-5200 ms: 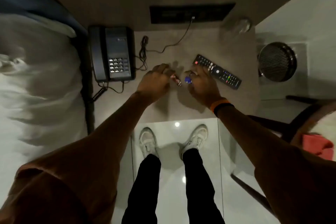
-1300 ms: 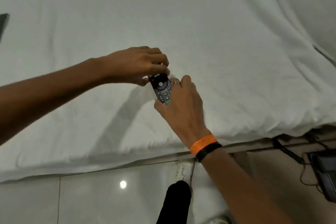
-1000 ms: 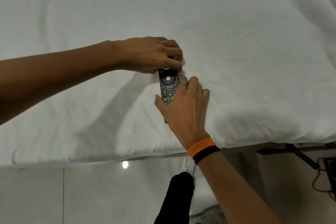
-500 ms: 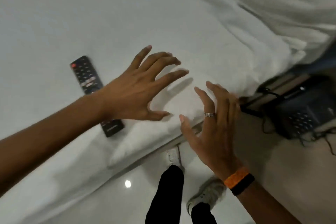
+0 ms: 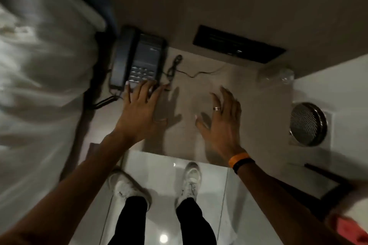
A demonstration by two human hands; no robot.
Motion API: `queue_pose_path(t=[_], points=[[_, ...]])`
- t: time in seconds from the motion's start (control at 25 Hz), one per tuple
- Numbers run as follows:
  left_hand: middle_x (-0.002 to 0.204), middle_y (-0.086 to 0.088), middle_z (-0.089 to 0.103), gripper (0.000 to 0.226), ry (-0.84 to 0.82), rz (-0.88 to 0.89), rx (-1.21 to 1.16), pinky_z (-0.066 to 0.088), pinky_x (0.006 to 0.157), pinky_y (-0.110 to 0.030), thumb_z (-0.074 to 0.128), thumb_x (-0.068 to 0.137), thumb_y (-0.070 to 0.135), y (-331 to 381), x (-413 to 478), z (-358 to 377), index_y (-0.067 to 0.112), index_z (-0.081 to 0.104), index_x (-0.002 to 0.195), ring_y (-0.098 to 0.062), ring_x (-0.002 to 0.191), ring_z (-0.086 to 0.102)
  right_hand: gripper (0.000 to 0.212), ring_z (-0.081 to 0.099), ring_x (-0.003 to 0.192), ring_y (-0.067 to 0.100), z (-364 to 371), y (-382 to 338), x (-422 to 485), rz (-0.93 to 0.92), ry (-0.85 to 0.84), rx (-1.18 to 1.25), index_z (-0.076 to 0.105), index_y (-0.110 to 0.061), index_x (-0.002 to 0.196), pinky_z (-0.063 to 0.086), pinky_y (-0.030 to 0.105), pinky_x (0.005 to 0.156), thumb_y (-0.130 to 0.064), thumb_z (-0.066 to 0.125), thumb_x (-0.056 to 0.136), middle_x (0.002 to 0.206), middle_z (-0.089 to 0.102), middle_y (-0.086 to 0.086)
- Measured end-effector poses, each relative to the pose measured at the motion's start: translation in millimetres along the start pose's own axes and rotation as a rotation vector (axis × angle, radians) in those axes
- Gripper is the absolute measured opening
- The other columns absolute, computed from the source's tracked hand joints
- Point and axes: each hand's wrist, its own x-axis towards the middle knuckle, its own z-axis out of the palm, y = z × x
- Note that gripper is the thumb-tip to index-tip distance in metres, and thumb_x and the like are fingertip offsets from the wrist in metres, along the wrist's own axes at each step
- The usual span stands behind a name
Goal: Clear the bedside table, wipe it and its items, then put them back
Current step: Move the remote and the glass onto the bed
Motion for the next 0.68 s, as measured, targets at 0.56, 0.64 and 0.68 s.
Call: queue_pose_path(t=[0.56, 0.64, 0.68], points=[[0.165, -0.018, 0.020, 0.101, -0.004, 0.127, 0.117, 0.012, 0.124, -0.061, 0.023, 0.087, 0.086, 136.9, 118.3, 109.3, 0.018, 0.015, 0.161, -0.038, 0.154, 0.015, 0.097, 0.046, 0.130, 0.014, 27.6, 201.0, 54.1, 0.671, 0.210, 0.670, 0.020, -0.014, 0.157, 0.038, 0.001, 0.092, -0.042, 0.076, 0.083, 0.155, 0.030, 0.005], [0.165, -0.017, 0.020, 0.098, 0.020, 0.097, 0.133, 0.011, 0.125, -0.061, 0.032, 0.089, 0.083, 133.1, 115.8, 123.9, 0.018, 0.016, 0.161, -0.037, 0.153, 0.016, 0.092, 0.051, 0.120, 0.009, 32.9, 197.4, 75.5, 0.696, 0.322, 0.760, 0.032, -0.016, 0.150, 0.039, -0.006, 0.079, -0.038, 0.081, 0.076, 0.148, 0.042, 0.002], [0.165, -0.016, 0.020, 0.097, 0.028, 0.092, 0.131, 0.009, 0.125, -0.060, 0.034, 0.090, 0.081, 130.1, 113.0, 129.3, 0.019, 0.016, 0.161, -0.037, 0.154, 0.016, 0.087, 0.056, 0.116, 0.011, 35.2, 195.8, 84.0, 0.707, 0.396, 0.778, 0.038, -0.014, 0.145, 0.044, -0.001, 0.079, -0.038, 0.081, 0.073, 0.141, 0.049, 0.002]])
